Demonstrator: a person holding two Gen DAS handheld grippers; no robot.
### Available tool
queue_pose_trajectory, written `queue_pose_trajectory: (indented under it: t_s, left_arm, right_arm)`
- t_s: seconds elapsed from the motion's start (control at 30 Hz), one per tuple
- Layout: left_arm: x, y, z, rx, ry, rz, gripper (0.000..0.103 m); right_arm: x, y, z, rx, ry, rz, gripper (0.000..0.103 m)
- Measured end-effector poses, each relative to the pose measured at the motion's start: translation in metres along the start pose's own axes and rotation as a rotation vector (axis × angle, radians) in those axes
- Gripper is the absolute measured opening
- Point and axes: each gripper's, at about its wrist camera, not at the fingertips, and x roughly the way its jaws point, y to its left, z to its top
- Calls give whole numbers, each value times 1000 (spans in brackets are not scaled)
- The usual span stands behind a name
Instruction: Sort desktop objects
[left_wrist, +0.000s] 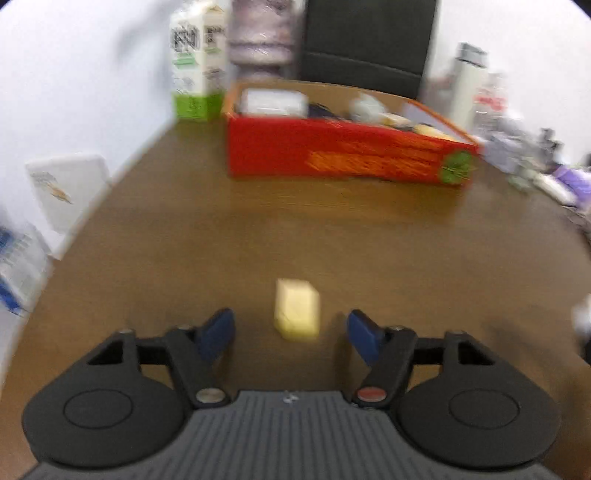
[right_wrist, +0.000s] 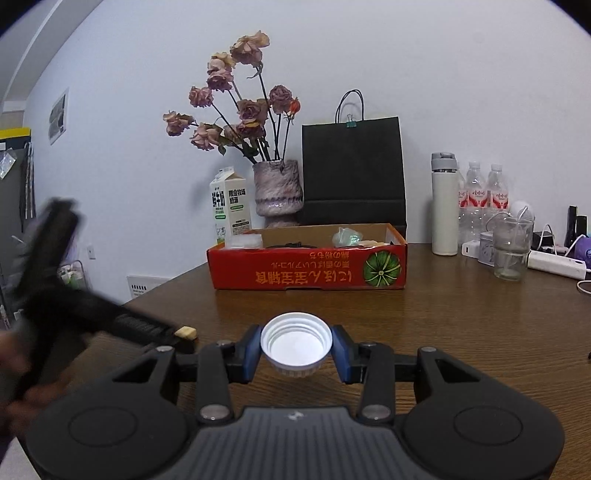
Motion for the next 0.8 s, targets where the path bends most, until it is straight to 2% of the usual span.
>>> queue_pose_trajectory:
  t_s: [0.03, 0.1, 0.13, 0.23, 0.27, 0.33, 0.4, 0.57, 0.63, 0.7, 0.8]
  left_arm:
    - [1, -2, 2, 27, -8, -12, 23]
    - [-3, -6, 3, 27, -16, -47, 23]
    - [-9, -8, 0, 26, -53, -35, 23]
    - [-31, -18, -12, 36, -177, 73, 22]
    - [-39, -20, -13, 36, -212, 83, 22]
    - [-58, -23, -9, 32, -266, 43, 23]
    - [-69, -21, 6, 21, -297, -7, 23]
    - [-73, -24, 62, 19, -380, -23, 23]
    - [-62, -24, 88, 13, -389, -31, 23]
    - [-40, -24, 118, -20, -365, -34, 23]
    - [-3, -21, 152, -90, -328, -11, 23]
  right_arm:
    - [-1, -1, 0, 0, 3, -4, 39]
    - [-1, -3, 0, 3, 4, -10, 39]
    - [-1, -4, 1, 4, 4, -11, 39]
    - [-1, -8, 2, 10, -3, -16, 39]
    - [-1, -9, 4, 11, -6, -12, 39]
    - [3, -10, 10, 0, -12, -7, 39]
    - [9, -12, 23, -12, -23, -7, 39]
    - [25, -23, 80, -7, -80, -7, 39]
    - [40, -26, 108, -29, -91, 2, 39]
    - [67, -30, 132, -40, -80, 1, 39]
    - [127, -43, 157, 9, -6, -16, 39]
